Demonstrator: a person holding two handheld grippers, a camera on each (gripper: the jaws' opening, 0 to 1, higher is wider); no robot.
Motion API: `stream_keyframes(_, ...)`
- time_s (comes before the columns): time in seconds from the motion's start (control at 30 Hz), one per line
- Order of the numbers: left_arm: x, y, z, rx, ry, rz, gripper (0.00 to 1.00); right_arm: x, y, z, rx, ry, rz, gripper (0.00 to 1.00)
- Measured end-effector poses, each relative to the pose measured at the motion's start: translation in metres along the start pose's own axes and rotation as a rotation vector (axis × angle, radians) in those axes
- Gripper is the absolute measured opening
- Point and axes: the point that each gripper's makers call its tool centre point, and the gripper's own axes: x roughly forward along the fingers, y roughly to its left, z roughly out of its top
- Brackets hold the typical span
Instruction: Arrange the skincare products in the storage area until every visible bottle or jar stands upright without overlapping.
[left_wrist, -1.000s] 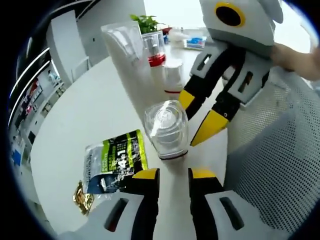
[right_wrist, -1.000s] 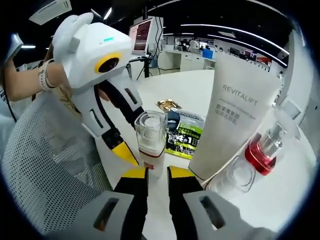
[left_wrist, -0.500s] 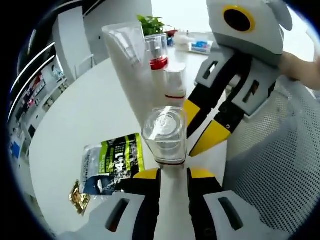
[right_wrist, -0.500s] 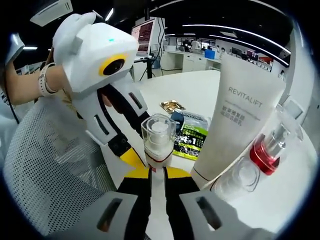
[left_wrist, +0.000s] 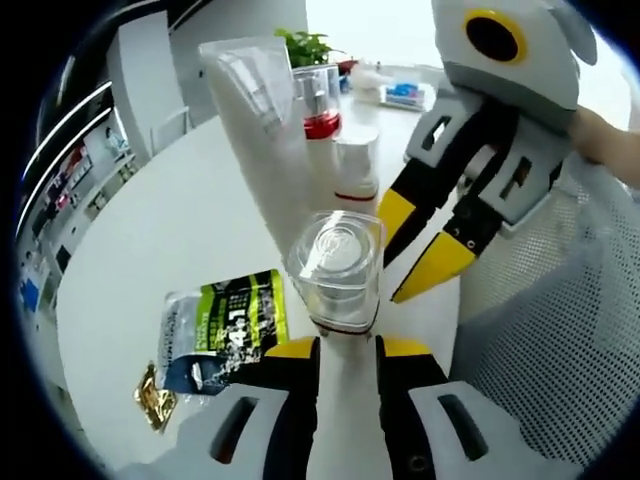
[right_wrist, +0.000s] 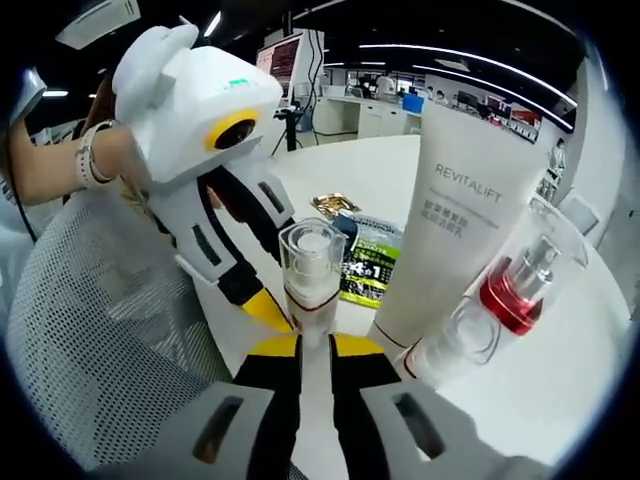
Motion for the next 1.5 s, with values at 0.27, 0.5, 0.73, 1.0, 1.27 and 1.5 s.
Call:
stream_keyframes(0.27,0.0,-0.002,-0.006,-0.067,0.024,-0.004,0.11,-0.011,0.003,-0.02,0.039,0.063,0.02,0.12)
stream_keyframes(0.5,0.005,-0.001,-0.004,-0.078,0.024,-0.004,0.09,-0.029,-0.024,-0.044,0.095,0.129,-0.077,0.12)
stream_keyframes(0.73,0.009,-0.001,-0.003,-0.096,0.027,-0.003,0.08,-0.032,-0.046,-0.047,0.117,0.122,-0.124,0.13)
stream_keyframes(1.0,0.018,-0.004,0.003,-0.102,0.027,-0.013,0.08,-0.029,-0.053,-0.047,0.117,0.126,-0.13,0.13)
stream_keyframes(1.27,0.027,-0.008,0.014,-0.122,0.013,-0.019,0.08,-0.026,-0.057,-0.046,0.103,0.131,-0.129,0.12)
stream_keyframes(1.5,0.035,-0.009,0.024,-0.165,-0.007,-0.018,0.08,-0.026,-0.059,-0.047,0.108,0.122,-0.132,0.12)
